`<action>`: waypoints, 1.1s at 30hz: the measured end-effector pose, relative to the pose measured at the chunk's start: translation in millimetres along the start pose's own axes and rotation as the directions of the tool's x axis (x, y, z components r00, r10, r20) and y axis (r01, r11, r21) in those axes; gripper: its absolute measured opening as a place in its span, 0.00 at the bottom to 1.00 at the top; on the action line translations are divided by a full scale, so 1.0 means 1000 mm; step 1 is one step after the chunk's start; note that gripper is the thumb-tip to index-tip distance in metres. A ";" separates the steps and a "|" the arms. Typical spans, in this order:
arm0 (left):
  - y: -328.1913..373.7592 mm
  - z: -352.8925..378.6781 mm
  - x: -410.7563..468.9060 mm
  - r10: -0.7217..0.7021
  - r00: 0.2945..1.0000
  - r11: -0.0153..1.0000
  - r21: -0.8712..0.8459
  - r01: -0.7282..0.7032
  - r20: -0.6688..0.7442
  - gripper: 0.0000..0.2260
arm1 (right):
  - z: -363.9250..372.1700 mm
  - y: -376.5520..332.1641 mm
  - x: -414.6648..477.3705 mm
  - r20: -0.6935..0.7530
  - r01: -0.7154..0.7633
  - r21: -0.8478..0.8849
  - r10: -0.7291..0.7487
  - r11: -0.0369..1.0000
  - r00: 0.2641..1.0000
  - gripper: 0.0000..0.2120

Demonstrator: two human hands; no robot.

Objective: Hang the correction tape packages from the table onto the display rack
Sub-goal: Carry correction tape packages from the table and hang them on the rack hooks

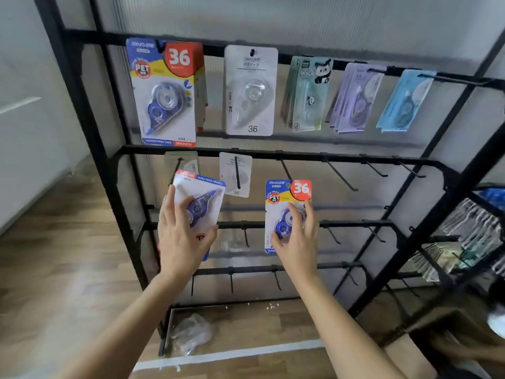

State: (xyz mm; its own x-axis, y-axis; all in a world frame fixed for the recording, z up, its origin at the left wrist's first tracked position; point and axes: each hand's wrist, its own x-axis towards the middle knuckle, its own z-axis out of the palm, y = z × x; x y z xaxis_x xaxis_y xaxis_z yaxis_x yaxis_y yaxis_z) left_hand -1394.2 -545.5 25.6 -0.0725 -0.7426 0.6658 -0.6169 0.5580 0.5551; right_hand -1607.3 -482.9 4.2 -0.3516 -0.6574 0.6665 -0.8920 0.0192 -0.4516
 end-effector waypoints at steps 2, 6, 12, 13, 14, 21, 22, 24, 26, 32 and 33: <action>0.008 0.016 -0.001 0.002 1.000 1.000 0.005 -0.002 0.017 0.30 | -0.004 0.019 -0.001 0.015 -0.015 -0.009 0.016 1.000 1.000 0.30; 0.024 0.043 0.002 -0.001 1.000 1.000 0.004 0.001 0.012 0.32 | -0.008 0.049 0.005 0.060 0.010 0.003 -0.010 1.000 0.998 0.30; 0.037 0.069 0.006 -0.021 0.999 0.999 0.025 0.022 -0.033 0.33 | 0.001 0.066 0.017 0.113 0.075 0.070 -0.083 0.995 0.990 0.30; 0.038 0.071 0.006 -0.027 0.999 0.999 0.032 0.028 -0.040 0.33 | 0.005 0.068 0.017 0.120 0.087 0.082 -0.096 0.993 0.988 0.31; 0.038 0.073 0.005 -0.035 0.998 0.999 0.037 0.037 -0.048 0.33 | 0.008 0.070 0.017 0.130 0.084 0.095 -0.096 0.992 0.987 0.31; 0.036 0.078 0.005 -0.077 0.992 0.994 0.068 0.084 -0.103 0.32 | 0.034 0.081 0.045 0.167 0.058 0.134 -0.080 0.989 0.983 0.30; 0.036 0.078 0.005 -0.074 0.992 0.994 0.078 0.082 -0.104 0.31 | 0.040 0.083 0.055 0.171 0.065 0.127 -0.086 0.990 0.982 0.30; 0.035 0.080 0.004 -0.061 0.992 0.992 0.099 0.071 -0.106 0.30 | 0.052 0.088 0.074 0.202 0.062 0.109 -0.083 0.992 0.976 0.30; 0.032 0.082 0.004 -0.070 0.991 0.991 0.107 0.082 -0.117 0.31 | 0.065 0.094 0.090 0.222 0.071 0.083 -0.087 0.994 0.971 0.31; 0.018 0.086 0.005 -0.091 0.987 0.985 0.137 0.109 -0.131 0.30 | 0.094 0.112 0.129 0.330 0.142 -0.064 -0.113 0.988 0.937 0.33; 0.016 0.086 0.005 -0.090 0.988 0.985 0.138 0.107 -0.126 0.30 | 0.097 0.114 0.134 0.337 0.149 -0.078 -0.115 0.986 0.935 0.32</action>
State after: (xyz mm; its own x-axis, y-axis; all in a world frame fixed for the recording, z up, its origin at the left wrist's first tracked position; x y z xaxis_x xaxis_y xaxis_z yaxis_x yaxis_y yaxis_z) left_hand -1472.1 -571.6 -5.3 0.0828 -0.7370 0.6708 -0.7233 0.4186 0.5491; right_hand -1728.7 -642.0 -15.4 -0.1303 -0.8702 0.4751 -0.9538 -0.0209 -0.2997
